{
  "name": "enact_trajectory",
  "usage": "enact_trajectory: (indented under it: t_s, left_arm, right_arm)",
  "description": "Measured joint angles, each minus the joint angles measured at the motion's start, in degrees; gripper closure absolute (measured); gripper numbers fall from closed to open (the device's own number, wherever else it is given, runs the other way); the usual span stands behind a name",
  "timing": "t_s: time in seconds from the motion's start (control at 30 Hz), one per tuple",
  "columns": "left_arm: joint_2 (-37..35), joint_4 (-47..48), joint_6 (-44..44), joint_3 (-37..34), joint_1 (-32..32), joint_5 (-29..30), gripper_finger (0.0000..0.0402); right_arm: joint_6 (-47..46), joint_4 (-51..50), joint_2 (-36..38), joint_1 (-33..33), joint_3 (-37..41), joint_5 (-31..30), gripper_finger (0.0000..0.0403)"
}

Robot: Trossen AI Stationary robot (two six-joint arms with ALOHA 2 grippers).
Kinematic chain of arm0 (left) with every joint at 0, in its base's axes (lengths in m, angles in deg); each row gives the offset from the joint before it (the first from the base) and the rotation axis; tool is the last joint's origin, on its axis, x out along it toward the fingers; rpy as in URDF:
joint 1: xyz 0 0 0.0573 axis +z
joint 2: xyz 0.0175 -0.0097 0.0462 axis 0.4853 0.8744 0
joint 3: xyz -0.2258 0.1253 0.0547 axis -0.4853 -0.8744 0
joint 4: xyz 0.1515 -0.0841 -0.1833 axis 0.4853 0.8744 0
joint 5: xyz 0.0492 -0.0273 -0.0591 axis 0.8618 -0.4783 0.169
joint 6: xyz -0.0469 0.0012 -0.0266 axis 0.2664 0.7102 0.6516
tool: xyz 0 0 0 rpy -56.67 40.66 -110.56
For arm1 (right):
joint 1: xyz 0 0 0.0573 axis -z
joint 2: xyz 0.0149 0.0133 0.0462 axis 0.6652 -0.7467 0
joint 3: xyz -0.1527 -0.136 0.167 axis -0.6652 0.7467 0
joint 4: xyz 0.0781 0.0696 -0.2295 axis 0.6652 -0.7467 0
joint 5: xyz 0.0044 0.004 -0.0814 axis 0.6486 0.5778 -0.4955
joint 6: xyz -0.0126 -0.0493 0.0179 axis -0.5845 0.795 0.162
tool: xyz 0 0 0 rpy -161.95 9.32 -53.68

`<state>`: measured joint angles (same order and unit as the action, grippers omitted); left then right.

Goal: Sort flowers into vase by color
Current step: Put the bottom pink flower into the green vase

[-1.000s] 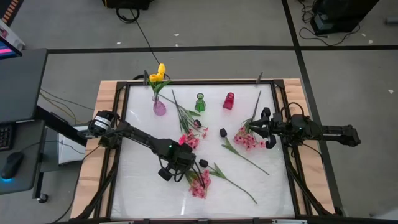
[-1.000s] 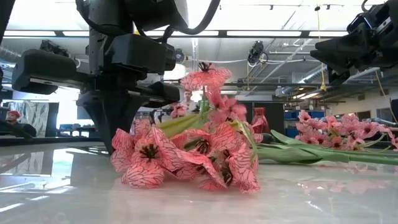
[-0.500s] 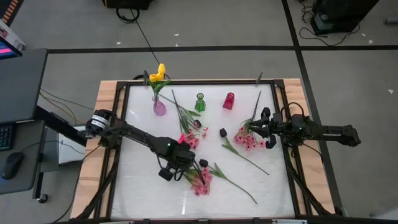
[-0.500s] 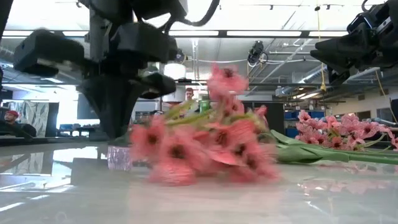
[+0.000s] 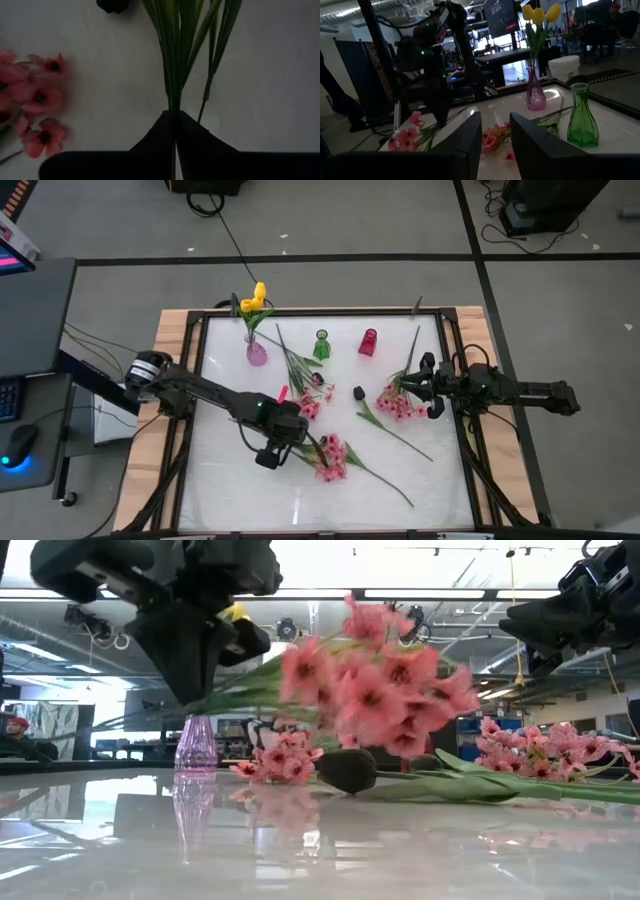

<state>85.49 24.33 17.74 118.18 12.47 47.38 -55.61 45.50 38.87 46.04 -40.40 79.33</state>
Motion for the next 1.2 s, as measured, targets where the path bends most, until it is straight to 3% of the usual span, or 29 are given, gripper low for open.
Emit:
enact_trajectory:
  t_s: [0.23,0.63,0.83,1.2]
  left_arm:
    - [-1.6,-0.1,2.8,4.2,0.4,2.2,0.0391]
    - [-1.7,-4.1,6.5,17.1,4.5,16.4,0.0393]
    - [-1.7,-8.2,6.4,22.3,7.4,22.9,0.0394]
    - [-2.8,-20.3,3.0,26.1,14.9,27.3,0.0394]
  right_arm:
    - [0.0,0.4,-0.1,0.0,0.0,0.0,0.0292]
    - [0.0,0.7,-0.1,0.0,0.0,0.0,0.0292]
    - [0.0,0.8,-0.1,0.0,0.0,0.0,0.0292]
    - [0.0,0.8,-0.1,0.0,0.0,0.0,0.0292]
